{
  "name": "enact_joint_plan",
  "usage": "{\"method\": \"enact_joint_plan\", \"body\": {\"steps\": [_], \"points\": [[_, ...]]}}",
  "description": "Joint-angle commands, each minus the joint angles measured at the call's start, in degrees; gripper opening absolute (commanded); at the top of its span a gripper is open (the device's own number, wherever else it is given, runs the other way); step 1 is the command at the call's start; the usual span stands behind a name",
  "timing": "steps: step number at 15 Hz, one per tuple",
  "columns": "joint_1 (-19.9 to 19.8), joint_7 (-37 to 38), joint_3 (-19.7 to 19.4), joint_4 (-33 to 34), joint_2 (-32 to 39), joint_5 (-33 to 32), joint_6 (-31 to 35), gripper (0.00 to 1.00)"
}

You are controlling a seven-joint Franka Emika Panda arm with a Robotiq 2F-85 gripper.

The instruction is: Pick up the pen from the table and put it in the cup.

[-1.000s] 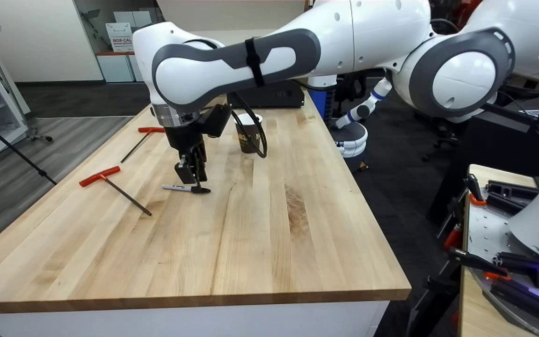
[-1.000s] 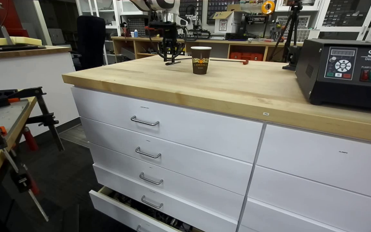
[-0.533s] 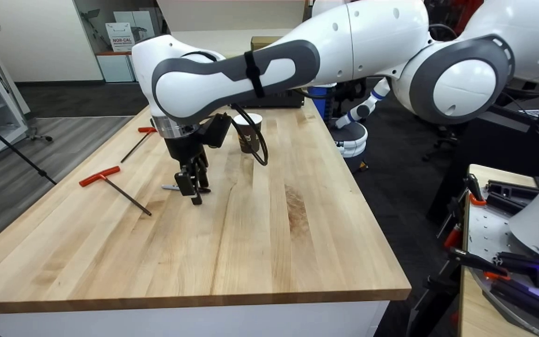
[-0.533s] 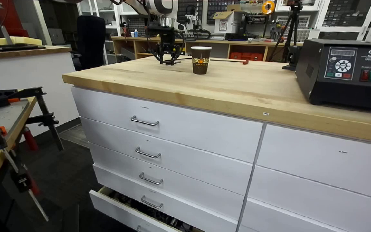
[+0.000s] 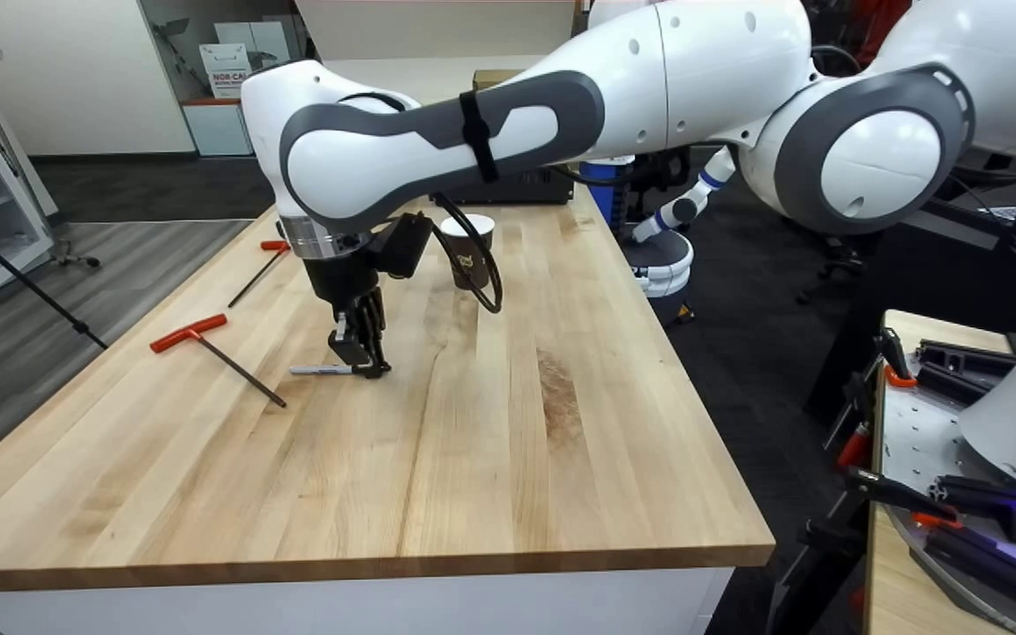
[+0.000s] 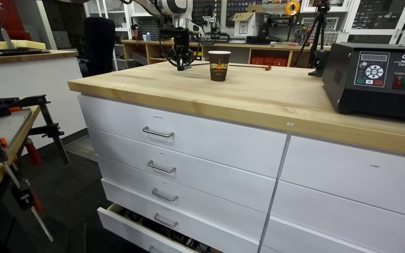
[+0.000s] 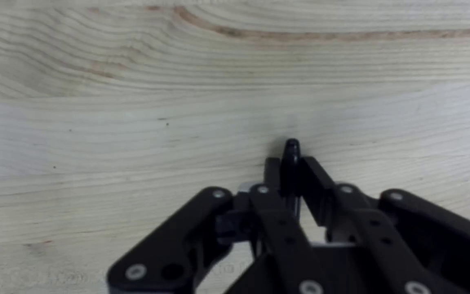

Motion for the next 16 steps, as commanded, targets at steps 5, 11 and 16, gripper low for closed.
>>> {"method": "enact_joint_plan", "body": {"steps": [5, 11, 16], "points": [[-0.54, -0.80, -0.15, -1.43, -2.15, -0.14, -0.78, 0.03], [-1.35, -1.37, -0.66, -0.31, -5.11, -0.62, -3.61, 0.03], [-1.70, -1.50, -1.07, 0.77, -9.01, -1.04, -7.40, 0.03]]}}
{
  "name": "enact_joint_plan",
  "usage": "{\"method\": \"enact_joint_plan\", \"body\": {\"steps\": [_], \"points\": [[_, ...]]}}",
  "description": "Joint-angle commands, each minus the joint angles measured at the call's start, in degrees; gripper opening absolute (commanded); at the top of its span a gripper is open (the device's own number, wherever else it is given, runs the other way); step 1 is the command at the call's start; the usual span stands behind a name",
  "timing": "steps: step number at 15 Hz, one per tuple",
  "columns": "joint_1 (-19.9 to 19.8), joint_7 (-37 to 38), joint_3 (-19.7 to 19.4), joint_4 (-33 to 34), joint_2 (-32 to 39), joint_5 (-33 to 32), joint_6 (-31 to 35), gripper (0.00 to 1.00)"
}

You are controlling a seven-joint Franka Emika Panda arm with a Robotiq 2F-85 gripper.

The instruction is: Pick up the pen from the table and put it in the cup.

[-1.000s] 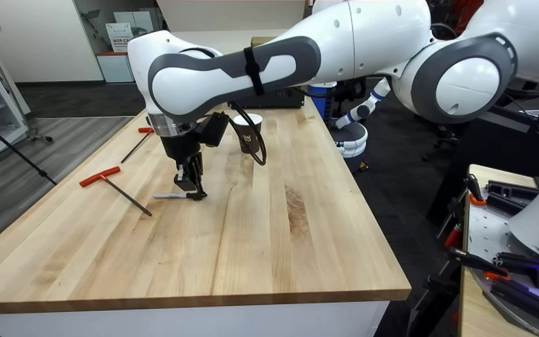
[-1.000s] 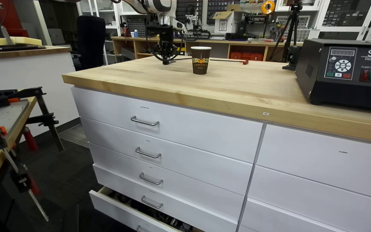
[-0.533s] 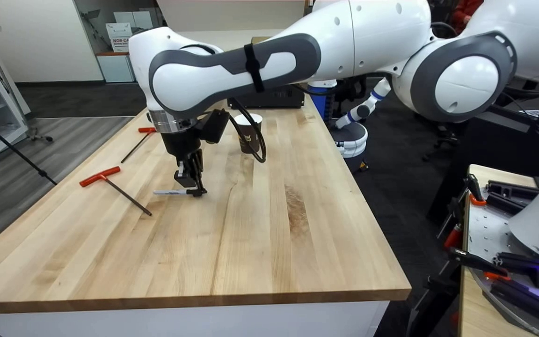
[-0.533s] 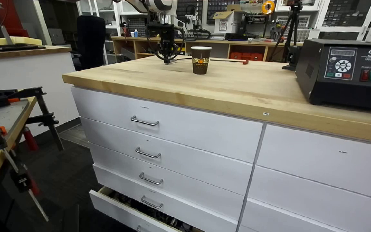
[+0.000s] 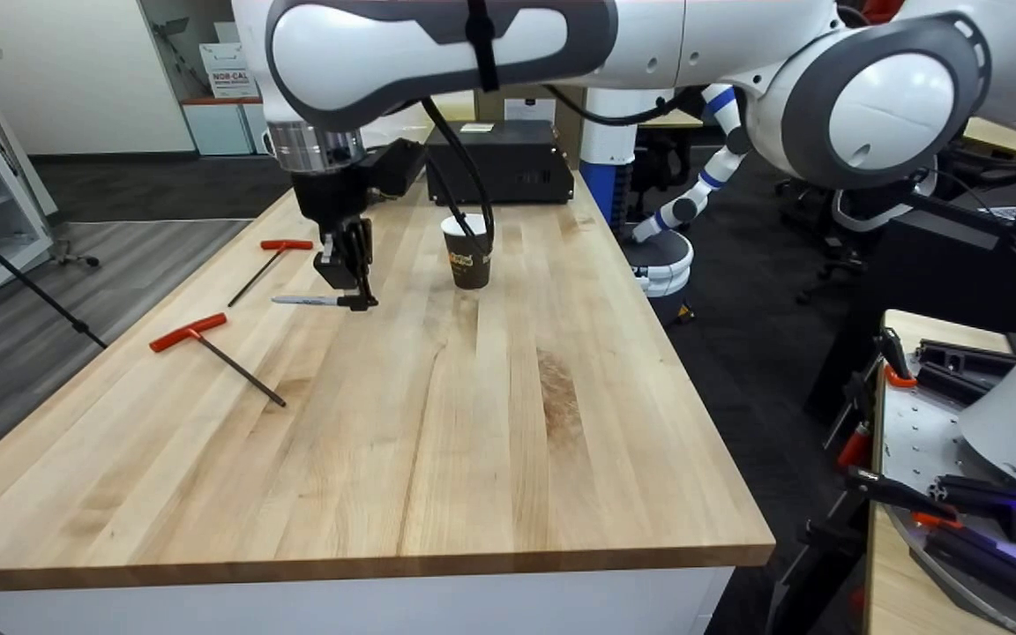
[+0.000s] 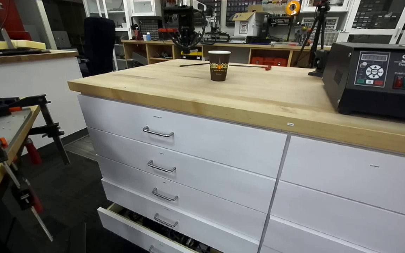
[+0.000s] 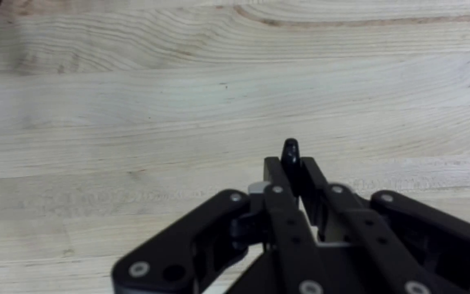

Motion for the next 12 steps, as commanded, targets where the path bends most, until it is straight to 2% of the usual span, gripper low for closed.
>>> {"method": "enact_joint_plan", "body": {"steps": [1, 2, 3, 4, 12], "points": [[-0.26, -0.68, -0.68, -0.53, -4.42, -0.73, -4.91, 0.03], [-0.31, -0.53, -1.01, -0.22, -4.94, -0.95, -5.64, 0.03], [0.12, -0.65, -2.67, 3.35, -3.88, 0.30, -8.01, 0.03], [-0.18, -0.31, -3.08, -0.33, -6.63, 0.25, -7.33, 0.03], [-1.55, 0.50, -6.29, -0.46, -10.16, -0.26, -13.16, 0.03]]}}
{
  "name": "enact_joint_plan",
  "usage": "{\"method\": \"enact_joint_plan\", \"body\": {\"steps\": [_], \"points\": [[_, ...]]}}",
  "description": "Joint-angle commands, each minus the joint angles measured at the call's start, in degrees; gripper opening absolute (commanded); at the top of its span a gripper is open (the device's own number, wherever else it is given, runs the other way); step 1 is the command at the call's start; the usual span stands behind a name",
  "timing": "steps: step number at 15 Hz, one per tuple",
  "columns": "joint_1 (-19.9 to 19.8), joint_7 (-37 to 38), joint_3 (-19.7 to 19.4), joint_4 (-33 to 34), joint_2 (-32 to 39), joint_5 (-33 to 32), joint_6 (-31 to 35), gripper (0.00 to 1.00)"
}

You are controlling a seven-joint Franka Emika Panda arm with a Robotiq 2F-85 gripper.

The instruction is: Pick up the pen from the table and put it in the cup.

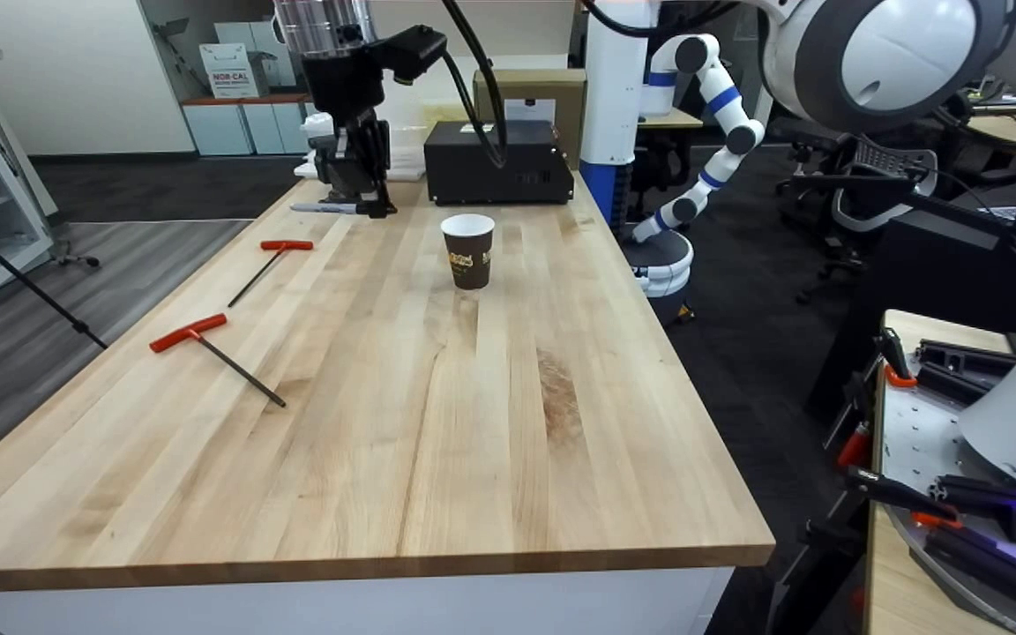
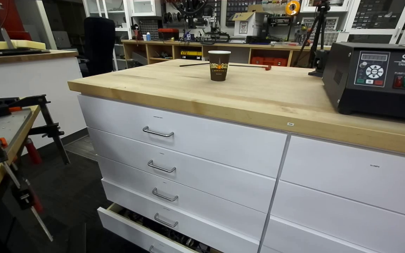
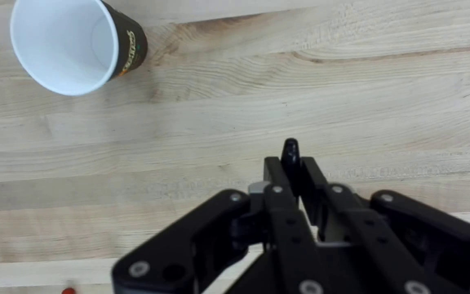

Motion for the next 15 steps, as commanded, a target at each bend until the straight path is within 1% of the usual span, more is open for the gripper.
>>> {"method": "enact_joint_plan", "body": {"steps": [1, 6, 15], "points": [[-0.70, 0.64, -1.48, -2.10, -2.45, -0.14, -4.34, 0.03], [-2.57, 1.75, -1.97, -1.87, -2.36, 0.42, -7.47, 0.03], [-5.71, 6.09, -1.71, -1.79, -2.34, 1.52, -8.02, 0.03]]}}
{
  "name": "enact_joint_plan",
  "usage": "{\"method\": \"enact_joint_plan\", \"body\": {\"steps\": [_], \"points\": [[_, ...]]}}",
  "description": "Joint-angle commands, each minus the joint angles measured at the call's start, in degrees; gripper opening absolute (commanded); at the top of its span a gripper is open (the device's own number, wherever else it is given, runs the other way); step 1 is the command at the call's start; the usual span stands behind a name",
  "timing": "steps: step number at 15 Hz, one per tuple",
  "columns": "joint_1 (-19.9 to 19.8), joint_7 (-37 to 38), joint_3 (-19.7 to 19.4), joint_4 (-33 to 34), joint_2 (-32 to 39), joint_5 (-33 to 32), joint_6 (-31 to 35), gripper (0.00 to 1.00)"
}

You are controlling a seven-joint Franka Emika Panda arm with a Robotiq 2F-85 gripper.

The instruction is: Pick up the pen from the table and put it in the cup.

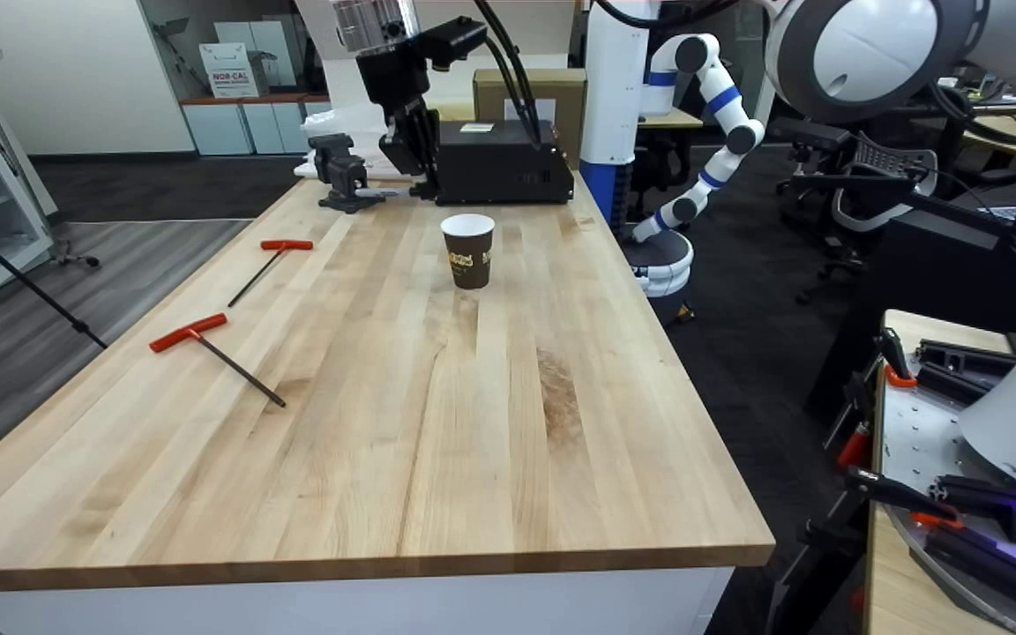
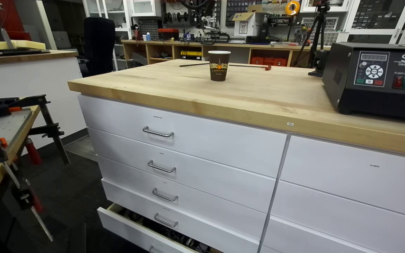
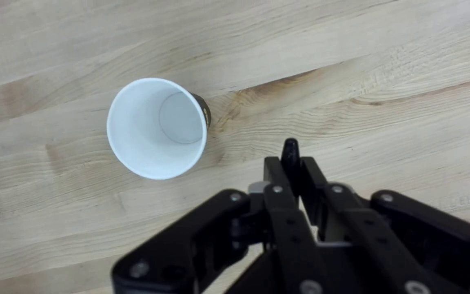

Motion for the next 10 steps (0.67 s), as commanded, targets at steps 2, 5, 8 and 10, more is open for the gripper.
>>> {"method": "enact_joint_plan", "body": {"steps": [2, 5, 8, 10], "points": [[-1.01, 4.08, -0.16, -1.65, -1.93, 1.48, -2.81, 0.03], [-1.41, 6.54, -0.13, -1.63, -1.88, 1.85, -3.81, 0.03], [-1.56, 9.68, 0.01, -1.65, -1.75, 2.59, -4.93, 0.03], [-1.76, 12.05, 0.04, -1.64, -1.72, 3.20, -6.02, 0.03]]}}
